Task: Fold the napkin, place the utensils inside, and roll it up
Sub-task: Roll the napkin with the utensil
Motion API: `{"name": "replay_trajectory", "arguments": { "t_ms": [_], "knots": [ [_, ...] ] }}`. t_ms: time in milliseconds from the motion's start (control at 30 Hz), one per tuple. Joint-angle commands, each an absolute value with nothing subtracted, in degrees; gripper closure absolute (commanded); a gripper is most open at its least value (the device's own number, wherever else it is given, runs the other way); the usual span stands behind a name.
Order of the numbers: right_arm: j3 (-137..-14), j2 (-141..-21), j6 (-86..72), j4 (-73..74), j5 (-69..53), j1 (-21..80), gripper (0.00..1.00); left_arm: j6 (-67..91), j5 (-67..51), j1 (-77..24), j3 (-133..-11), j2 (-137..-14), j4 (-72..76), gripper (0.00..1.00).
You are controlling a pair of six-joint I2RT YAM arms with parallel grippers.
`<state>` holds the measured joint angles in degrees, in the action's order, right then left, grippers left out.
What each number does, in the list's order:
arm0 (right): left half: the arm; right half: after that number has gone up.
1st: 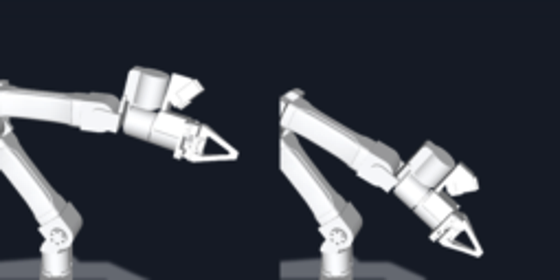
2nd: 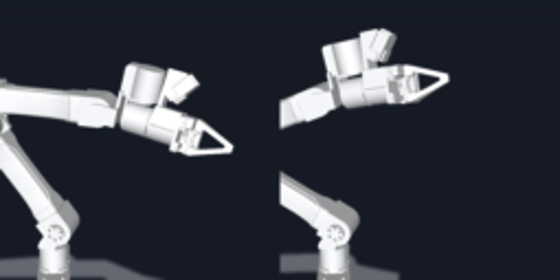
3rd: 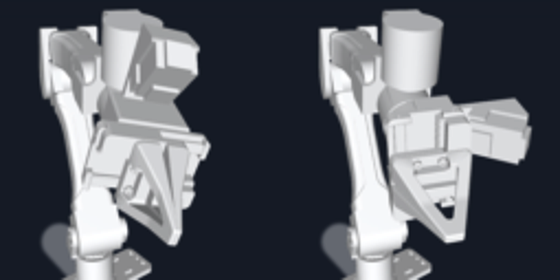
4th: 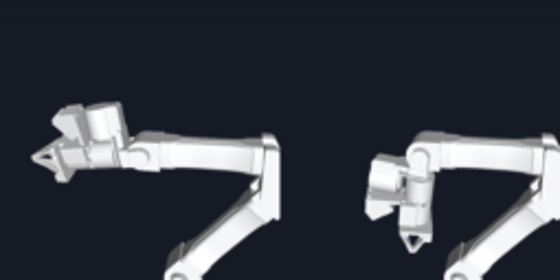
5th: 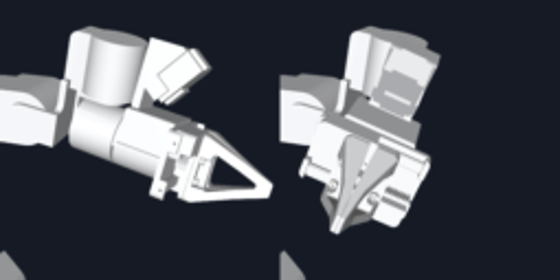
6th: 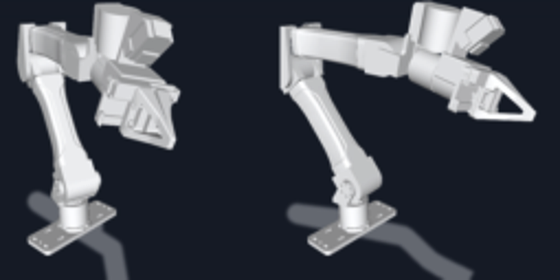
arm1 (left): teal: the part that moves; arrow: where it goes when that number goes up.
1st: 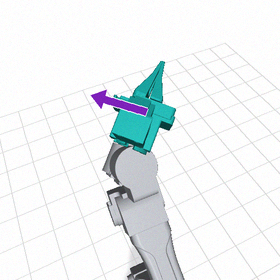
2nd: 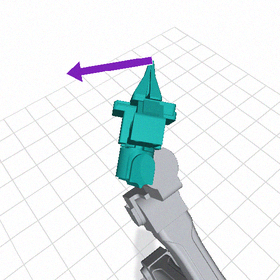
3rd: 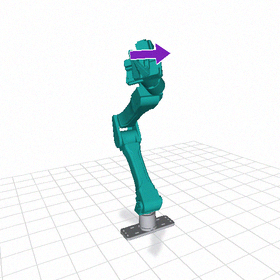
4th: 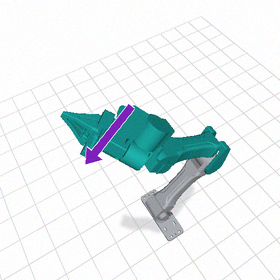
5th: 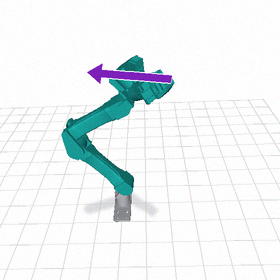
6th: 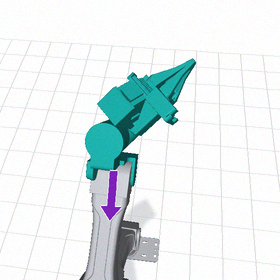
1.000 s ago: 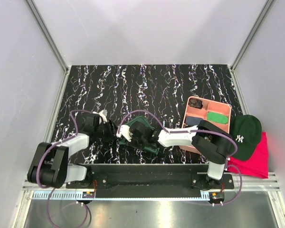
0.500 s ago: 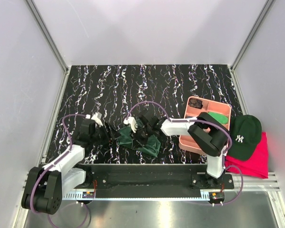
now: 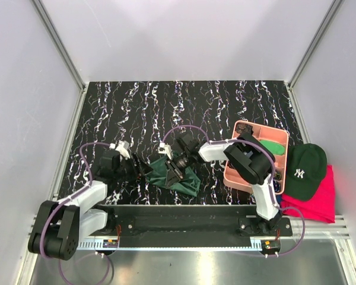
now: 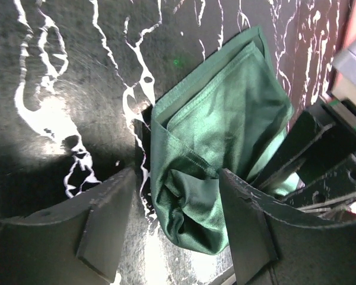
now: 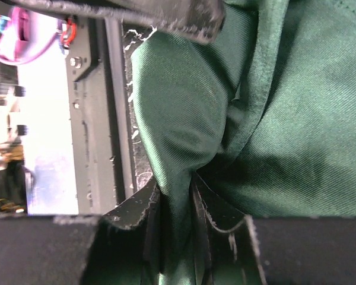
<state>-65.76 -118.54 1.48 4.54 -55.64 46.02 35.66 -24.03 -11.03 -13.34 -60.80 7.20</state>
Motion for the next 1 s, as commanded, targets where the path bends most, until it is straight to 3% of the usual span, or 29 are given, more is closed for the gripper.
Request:
{"name": "replay_trajectory", "arguments": {
  "t_ms": [0, 500, 800, 967],
  "knots": [
    [-66.79, -123.31, 0.79, 10.11, -56.95, 44.48, 0.73, 35.16, -29.61, -11.25, -12.65, -64.67, 16.17, 0.36],
    [-71.10, -129.11, 0.35, 14.24, -56.26, 42.36, 0.75, 37.09, -31.38, -11.78, -10.72, -68.55, 21.27, 0.58],
    [-72.07, -128.94, -1.13, 15.29, -54.23, 42.10, 0.73, 37.27, -31.55, -11.95, -10.99, -69.70, 21.10, 0.85],
    [-72.60, -127.62, -1.76, 15.82, -53.44, 42.10, 0.66, 37.27, -31.38, -12.13, -11.34, -69.78, 20.13, 0.98]
  ]
}}
